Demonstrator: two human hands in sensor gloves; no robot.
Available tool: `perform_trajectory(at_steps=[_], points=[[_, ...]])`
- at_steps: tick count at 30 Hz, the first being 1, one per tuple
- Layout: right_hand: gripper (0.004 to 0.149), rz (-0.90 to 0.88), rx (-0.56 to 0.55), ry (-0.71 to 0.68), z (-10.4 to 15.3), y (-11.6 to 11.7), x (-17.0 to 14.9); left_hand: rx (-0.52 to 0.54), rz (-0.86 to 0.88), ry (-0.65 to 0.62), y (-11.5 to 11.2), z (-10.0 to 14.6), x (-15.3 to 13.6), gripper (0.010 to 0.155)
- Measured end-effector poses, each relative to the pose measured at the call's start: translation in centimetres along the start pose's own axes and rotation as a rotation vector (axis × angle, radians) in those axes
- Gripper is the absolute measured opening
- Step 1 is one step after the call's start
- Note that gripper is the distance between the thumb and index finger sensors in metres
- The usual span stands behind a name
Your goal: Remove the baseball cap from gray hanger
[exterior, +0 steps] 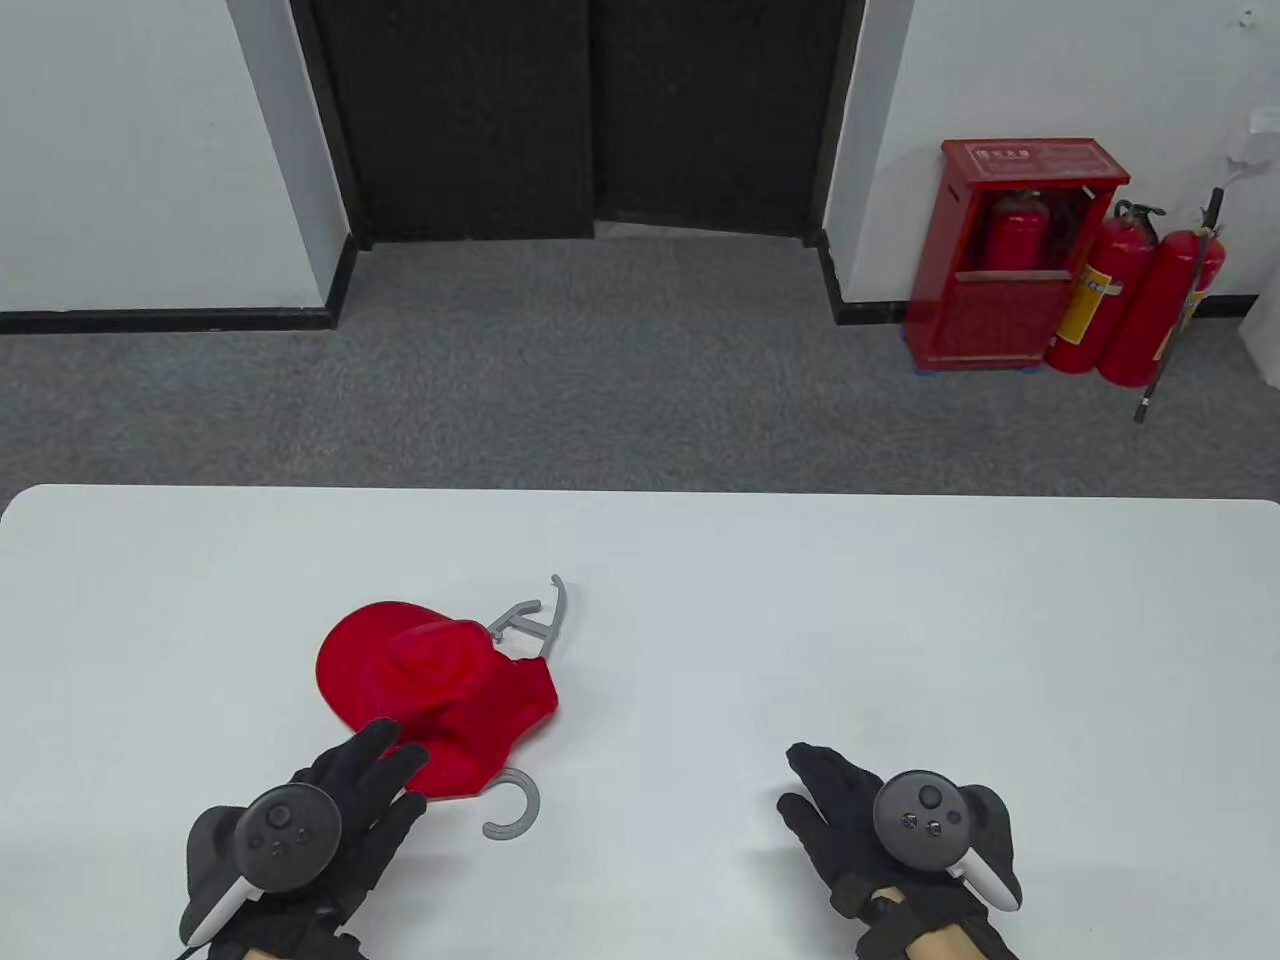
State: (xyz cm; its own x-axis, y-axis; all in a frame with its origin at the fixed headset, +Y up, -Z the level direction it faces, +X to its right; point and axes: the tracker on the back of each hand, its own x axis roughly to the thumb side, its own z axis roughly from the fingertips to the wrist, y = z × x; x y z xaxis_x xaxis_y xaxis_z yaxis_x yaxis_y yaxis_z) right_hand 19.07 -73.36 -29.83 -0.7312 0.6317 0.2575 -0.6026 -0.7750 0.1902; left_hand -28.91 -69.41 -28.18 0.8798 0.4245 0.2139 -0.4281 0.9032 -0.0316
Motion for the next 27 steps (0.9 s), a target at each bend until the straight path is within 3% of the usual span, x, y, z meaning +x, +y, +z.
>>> perform_trajectory(at_steps=[14, 27], points=[[0.067, -0.019, 0.007, -0.001, 0.1, 0.19, 0.26, -0.021, 0.02, 0.002, -0.13, 0.03, 0.09, 0.057], [0.066, -0.044, -0.01, 0.005, 0.23, -0.23, 0.21, 0.069, -0.028, 0.021, 0.41, 0.21, -0.07, 0.058]])
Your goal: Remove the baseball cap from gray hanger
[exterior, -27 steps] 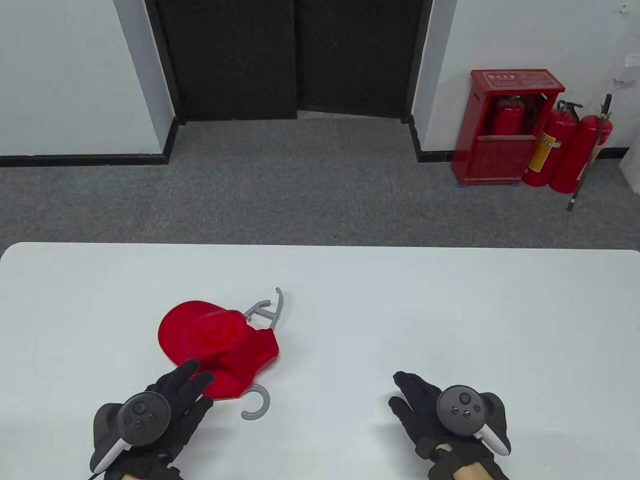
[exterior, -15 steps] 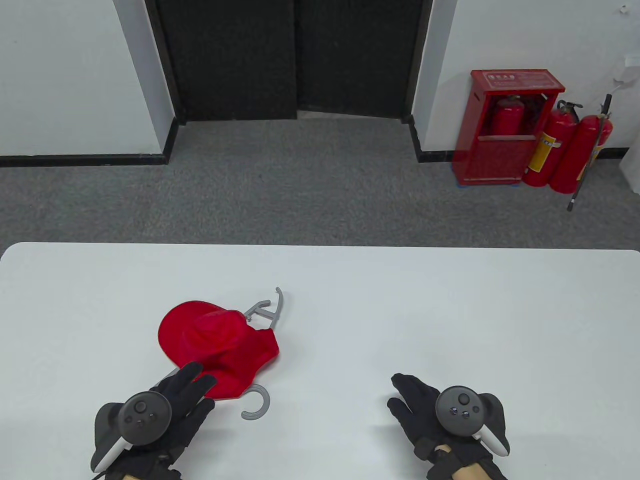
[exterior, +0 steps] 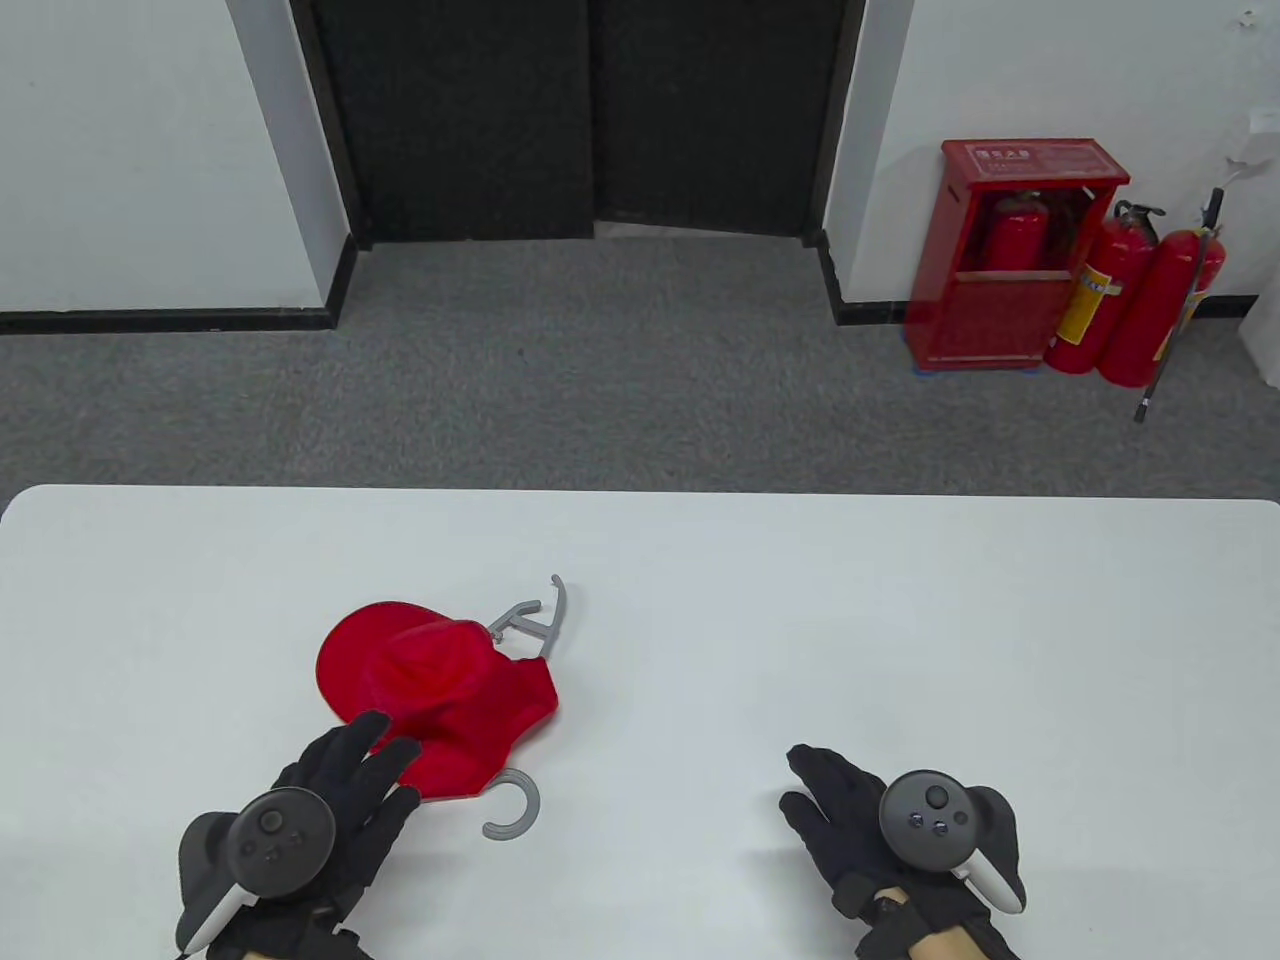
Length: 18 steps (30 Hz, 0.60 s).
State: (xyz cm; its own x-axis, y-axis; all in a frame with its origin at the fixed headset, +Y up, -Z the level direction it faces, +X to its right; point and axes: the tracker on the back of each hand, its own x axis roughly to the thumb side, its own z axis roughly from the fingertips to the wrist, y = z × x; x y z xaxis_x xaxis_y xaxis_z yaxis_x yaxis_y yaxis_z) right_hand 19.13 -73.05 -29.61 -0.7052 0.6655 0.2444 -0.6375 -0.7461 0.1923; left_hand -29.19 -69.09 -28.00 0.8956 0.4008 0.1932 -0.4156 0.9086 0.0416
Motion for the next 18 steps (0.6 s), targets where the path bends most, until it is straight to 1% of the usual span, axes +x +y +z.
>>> perform_trajectory(at_steps=[5, 9, 11, 14, 16, 18], points=[[0.066, 0.008, 0.01, -0.003, -0.1, 0.1, 0.1, 0.034, -0.033, 0.008, 0.2, 0.1, -0.1, 0.06], [0.066, 0.001, 0.011, 0.001, 0.0, 0.0, 0.1, 0.072, -0.078, 0.05, 0.6, 0.1, -0.4, 0.062], [0.066, -0.012, 0.009, 0.002, 0.0, -0.1, 0.0, 0.082, -0.095, 0.121, 0.9, 0.1, -1.2, 0.063], [0.066, -0.009, 0.007, 0.002, 0.0, -0.2, 0.0, 0.116, -0.086, 0.175, 1.4, 0.1, -2.5, 0.064], [0.066, -0.014, 0.005, 0.002, 0.0, -0.2, 0.0, 0.114, -0.066, 0.22, 1.5, 0.0, -3.7, 0.064], [0.066, -0.017, 0.008, 0.002, 0.0, -0.2, 0.0, 0.108, -0.047, 0.238, 1.3, -0.2, -4.5, 0.064]])
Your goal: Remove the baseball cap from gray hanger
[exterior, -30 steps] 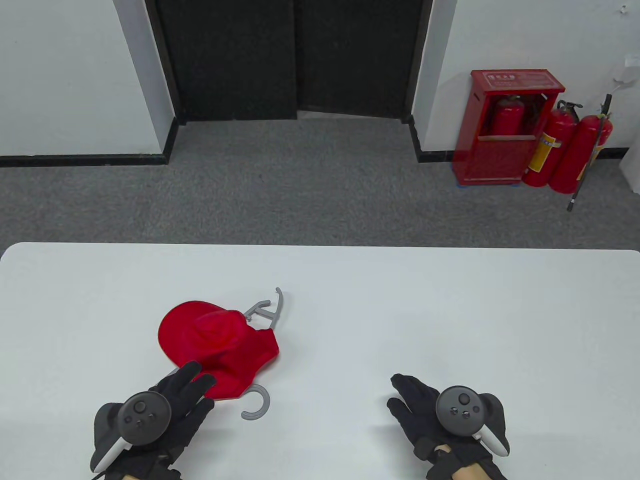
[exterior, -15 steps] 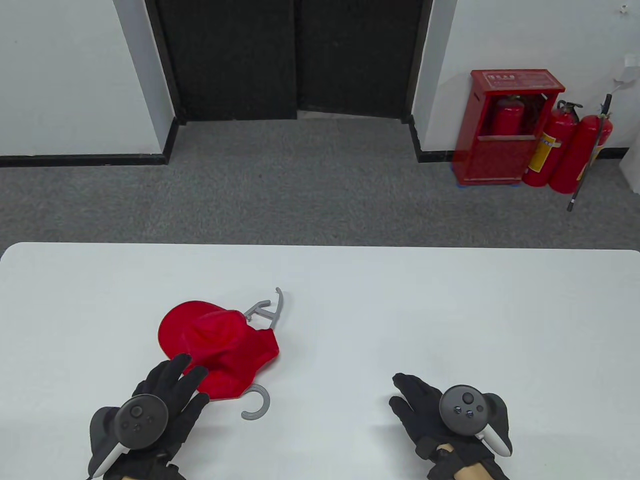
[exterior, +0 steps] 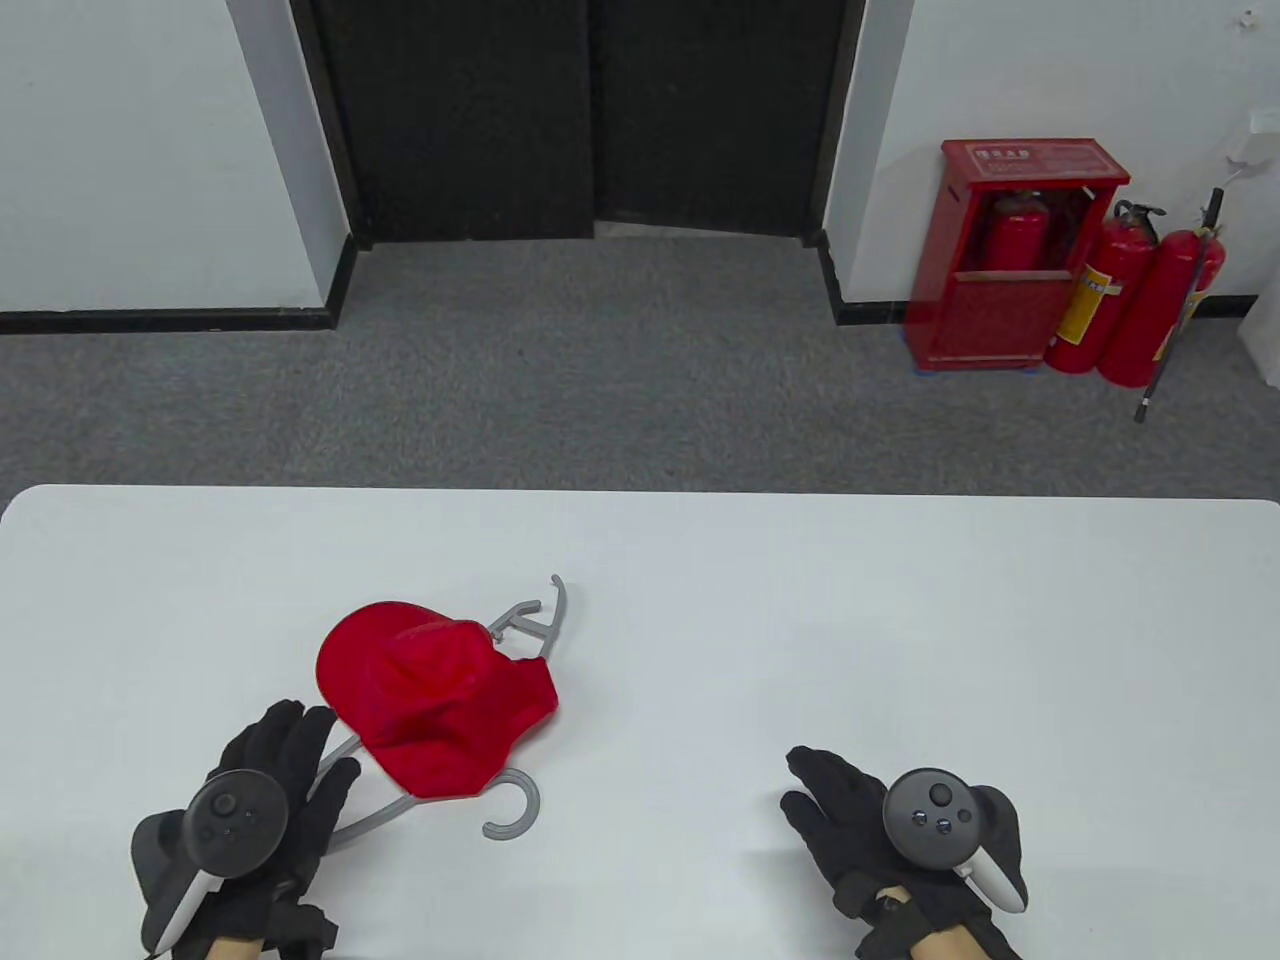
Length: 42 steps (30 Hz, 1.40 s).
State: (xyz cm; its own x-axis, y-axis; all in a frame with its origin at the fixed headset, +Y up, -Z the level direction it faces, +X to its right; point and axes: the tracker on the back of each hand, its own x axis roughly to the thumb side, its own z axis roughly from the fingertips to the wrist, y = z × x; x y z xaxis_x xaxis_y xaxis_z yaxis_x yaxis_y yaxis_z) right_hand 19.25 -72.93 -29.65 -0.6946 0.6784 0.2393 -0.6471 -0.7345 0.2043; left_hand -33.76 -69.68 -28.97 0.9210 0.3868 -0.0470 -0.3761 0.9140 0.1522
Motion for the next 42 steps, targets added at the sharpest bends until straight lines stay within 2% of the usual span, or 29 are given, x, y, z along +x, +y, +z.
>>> perform_trajectory(at_steps=[5, 11, 19, 27, 30, 34, 40, 42], points=[[0.066, -0.006, 0.008, 0.001, 0.0, 0.0, 0.0, -0.07, -0.029, 0.008, -2.0, -0.7, -0.4, 0.061], [0.066, -0.011, 0.023, 0.002, 0.0, 0.0, 0.0, -0.099, -0.161, -0.005, -4.6, -0.8, 0.6, 0.056], [0.066, -0.014, 0.044, 0.007, 0.0, 0.0, 0.0, -0.198, -0.333, -0.012, -7.7, -0.6, 0.8, 0.056], [0.066, -0.014, 0.058, 0.01, 0.0, 0.1, 0.1, -0.228, -0.399, 0.02, -8.0, -0.7, 0.9, 0.052], [0.066, -0.026, 0.061, 0.015, 0.0, 0.2, 0.1, -0.223, -0.4, 0.02, -8.0, -0.7, 0.9, 0.044], [0.066, -0.024, 0.063, 0.012, 0.0, 0.2, 0.2, -0.221, -0.404, 0.015, -8.0, -0.7, 1.0, 0.041], [0.066, -0.031, 0.062, 0.014, 0.0, 0.1, 0.2, -0.215, -0.308, 0.039, -6.9, -0.9, 0.7, 0.042], [0.066, -0.035, 0.064, 0.014, 0.0, 0.2, 0.2, -0.181, -0.275, 0.036, -6.3, -1.0, 0.8, 0.043]])
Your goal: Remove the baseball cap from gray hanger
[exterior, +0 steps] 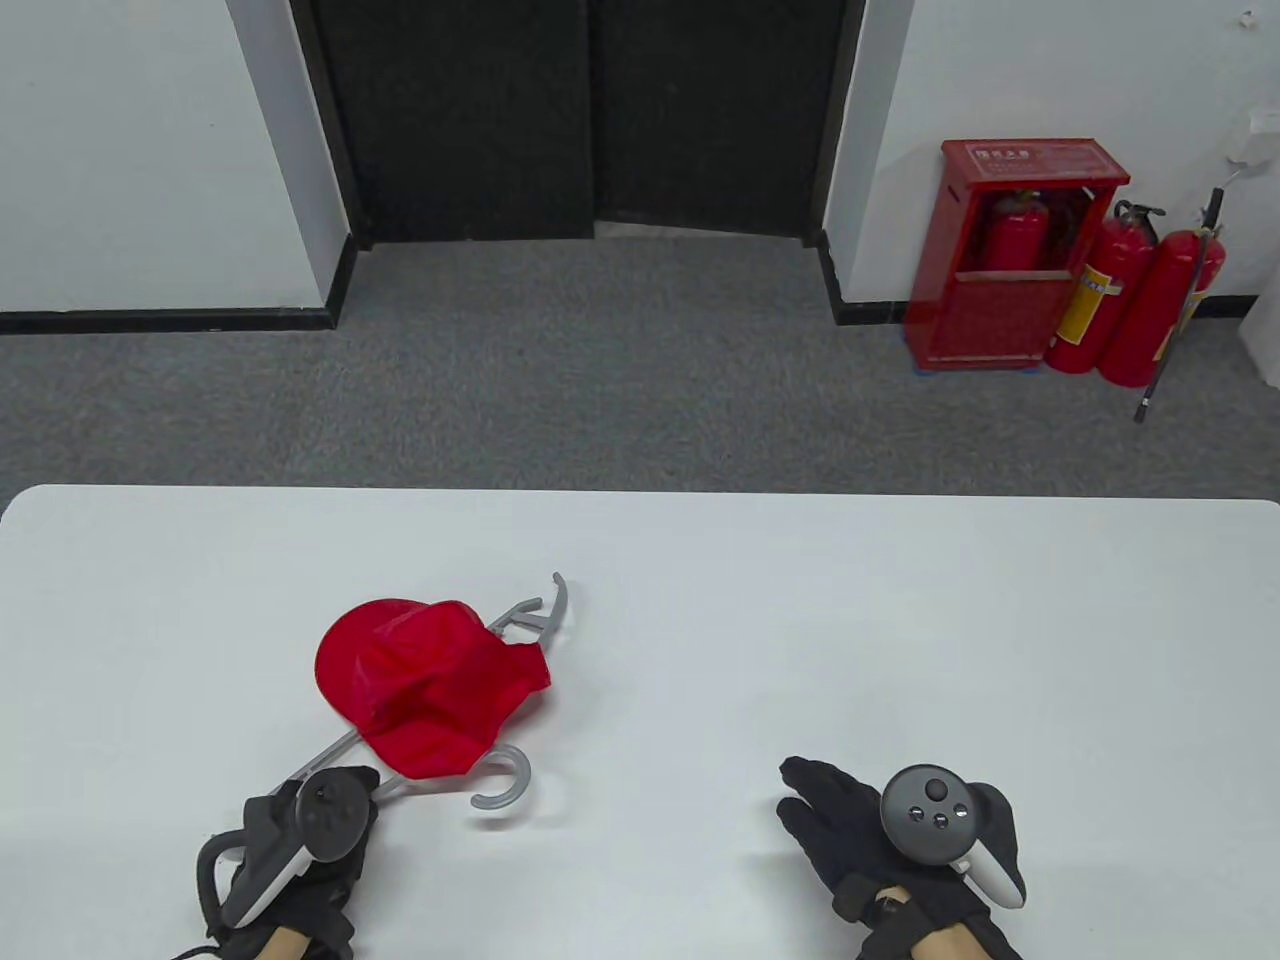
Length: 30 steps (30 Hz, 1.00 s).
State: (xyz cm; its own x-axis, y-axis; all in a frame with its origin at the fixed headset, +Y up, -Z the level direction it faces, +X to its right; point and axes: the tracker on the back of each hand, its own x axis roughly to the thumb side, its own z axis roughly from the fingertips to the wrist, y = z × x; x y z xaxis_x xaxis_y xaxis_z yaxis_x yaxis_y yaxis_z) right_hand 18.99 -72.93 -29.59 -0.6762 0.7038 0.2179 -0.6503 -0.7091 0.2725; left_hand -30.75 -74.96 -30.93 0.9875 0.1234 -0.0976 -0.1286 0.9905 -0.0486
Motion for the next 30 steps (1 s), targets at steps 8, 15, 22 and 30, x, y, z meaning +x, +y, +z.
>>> perform_trajectory(at_steps=[8, 15, 22, 30], points=[[0.066, 0.01, 0.0, -0.004, 0.1, -0.2, 0.1, 0.147, 0.187, -0.035, 3.4, 0.9, -0.4, 0.044], [0.066, 0.008, 0.005, -0.003, 0.0, 0.0, 0.1, 0.184, 0.416, -0.056, 5.0, 1.5, -1.6, 0.044], [0.066, -0.006, -0.041, -0.039, -0.1, -0.5, 0.7, 0.151, 0.453, -0.113, 5.9, 1.3, -0.4, 0.043], [0.065, 0.013, -0.153, -0.152, -0.9, -1.8, 3.5, 0.089, 0.553, -0.202, 7.8, 0.8, 1.4, 0.043]])
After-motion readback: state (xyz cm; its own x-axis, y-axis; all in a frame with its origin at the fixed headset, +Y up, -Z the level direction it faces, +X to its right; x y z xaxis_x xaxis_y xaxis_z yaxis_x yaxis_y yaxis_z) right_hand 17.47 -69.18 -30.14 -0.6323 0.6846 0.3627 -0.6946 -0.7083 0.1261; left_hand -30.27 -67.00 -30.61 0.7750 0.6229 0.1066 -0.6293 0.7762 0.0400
